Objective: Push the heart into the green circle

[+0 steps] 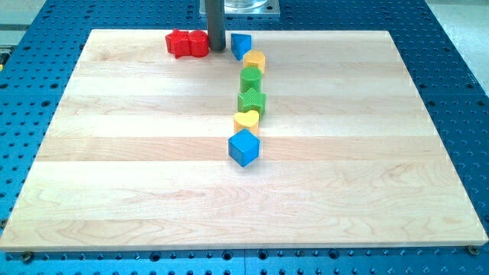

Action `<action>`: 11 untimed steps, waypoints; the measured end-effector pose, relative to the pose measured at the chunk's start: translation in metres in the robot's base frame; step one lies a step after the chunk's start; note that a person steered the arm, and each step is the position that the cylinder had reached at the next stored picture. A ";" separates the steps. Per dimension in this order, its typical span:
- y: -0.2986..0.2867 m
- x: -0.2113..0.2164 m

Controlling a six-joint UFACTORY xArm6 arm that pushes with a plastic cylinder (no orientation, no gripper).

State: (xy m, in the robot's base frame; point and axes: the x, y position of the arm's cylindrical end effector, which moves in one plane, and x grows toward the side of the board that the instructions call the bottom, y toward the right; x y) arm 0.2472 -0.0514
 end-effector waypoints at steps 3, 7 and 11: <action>-0.140 0.066; -0.152 -0.039; 0.005 0.050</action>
